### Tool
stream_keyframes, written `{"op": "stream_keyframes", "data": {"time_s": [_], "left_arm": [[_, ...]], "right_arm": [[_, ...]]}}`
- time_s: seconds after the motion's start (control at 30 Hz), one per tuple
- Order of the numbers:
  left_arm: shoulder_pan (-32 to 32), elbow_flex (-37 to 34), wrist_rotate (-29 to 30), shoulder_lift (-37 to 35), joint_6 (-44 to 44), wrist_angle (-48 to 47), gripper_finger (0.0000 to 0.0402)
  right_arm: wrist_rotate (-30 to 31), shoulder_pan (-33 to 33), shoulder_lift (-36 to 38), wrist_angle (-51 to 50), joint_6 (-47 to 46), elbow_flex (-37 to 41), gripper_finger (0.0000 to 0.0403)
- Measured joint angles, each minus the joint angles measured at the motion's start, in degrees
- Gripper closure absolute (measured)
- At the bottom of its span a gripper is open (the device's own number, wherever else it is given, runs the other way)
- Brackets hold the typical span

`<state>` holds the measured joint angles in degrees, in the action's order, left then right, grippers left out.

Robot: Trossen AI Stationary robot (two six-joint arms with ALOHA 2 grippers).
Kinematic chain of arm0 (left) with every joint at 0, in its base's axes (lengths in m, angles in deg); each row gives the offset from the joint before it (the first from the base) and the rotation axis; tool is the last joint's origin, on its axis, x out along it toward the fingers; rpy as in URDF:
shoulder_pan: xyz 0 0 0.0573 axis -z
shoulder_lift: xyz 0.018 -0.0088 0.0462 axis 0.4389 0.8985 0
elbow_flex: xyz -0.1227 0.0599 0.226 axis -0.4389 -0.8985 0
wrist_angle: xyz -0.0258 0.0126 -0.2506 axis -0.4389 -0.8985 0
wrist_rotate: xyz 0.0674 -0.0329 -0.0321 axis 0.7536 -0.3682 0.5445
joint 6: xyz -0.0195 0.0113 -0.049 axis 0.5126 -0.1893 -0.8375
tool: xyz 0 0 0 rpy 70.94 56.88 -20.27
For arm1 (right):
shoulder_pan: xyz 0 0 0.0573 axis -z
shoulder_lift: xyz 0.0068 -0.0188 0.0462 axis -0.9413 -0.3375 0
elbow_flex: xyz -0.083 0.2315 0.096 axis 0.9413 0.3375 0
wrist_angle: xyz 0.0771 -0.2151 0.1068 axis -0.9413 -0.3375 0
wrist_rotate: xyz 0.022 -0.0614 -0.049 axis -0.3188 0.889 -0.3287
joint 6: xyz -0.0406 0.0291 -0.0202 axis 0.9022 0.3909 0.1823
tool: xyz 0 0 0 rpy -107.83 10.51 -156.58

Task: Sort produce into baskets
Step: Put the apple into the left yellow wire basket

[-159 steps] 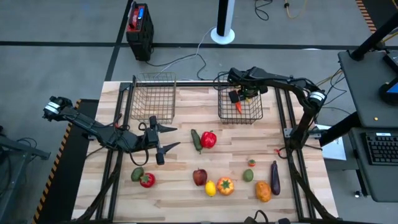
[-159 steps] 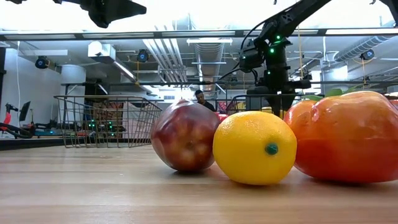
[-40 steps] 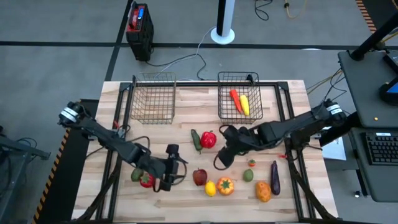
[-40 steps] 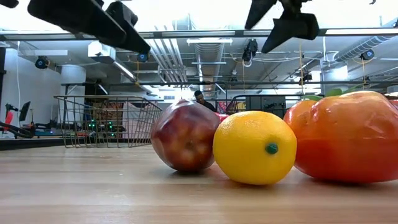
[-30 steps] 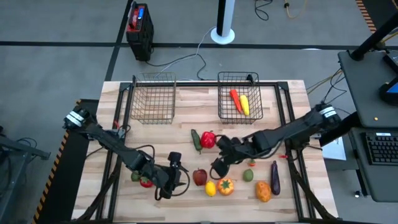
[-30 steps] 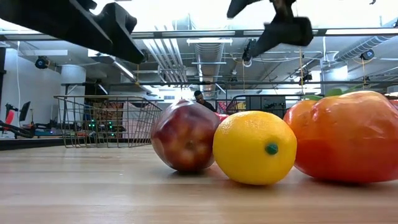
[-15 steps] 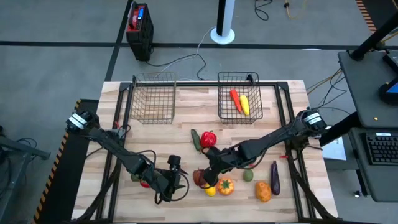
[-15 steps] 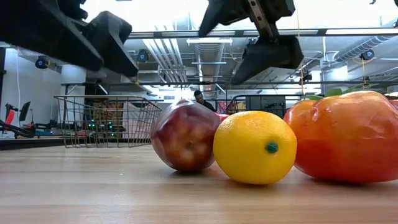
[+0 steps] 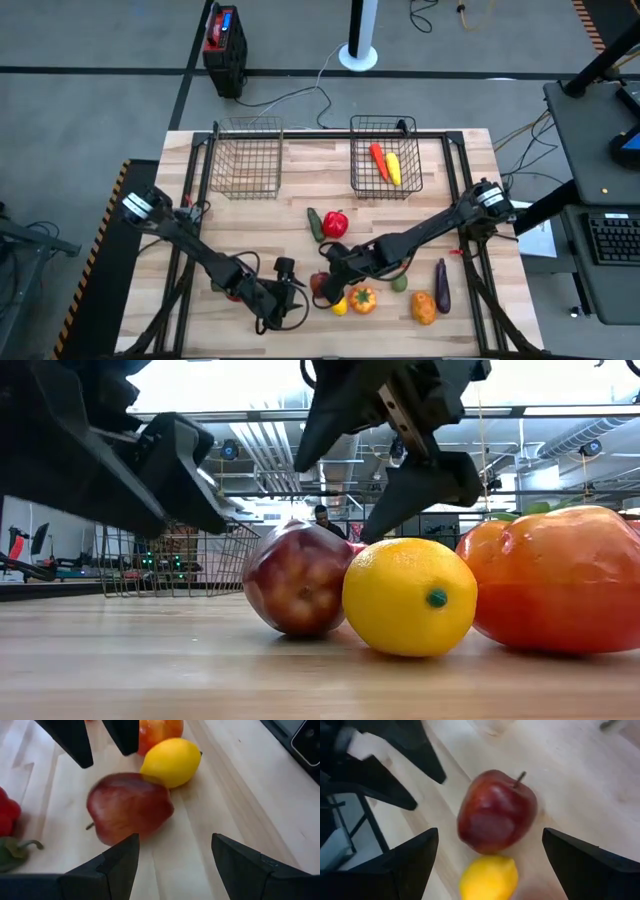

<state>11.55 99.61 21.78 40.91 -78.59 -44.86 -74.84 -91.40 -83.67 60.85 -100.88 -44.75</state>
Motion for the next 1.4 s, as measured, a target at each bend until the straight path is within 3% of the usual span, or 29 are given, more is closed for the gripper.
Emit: {"op": "stream_keyframes", "data": {"time_s": [0.77,1.4], "left_arm": [[0.09,0.0,0.09,4.87,-0.99,5.71,0.017],[-1.48,0.0,0.21,6.84,-0.93,5.62,0.017]], "right_arm": [[0.48,0.13,-4.63,3.43,-1.86,0.15,0.0053],[1.98,1.33,-7.58,7.87,3.12,0.11,0.0056]]}}
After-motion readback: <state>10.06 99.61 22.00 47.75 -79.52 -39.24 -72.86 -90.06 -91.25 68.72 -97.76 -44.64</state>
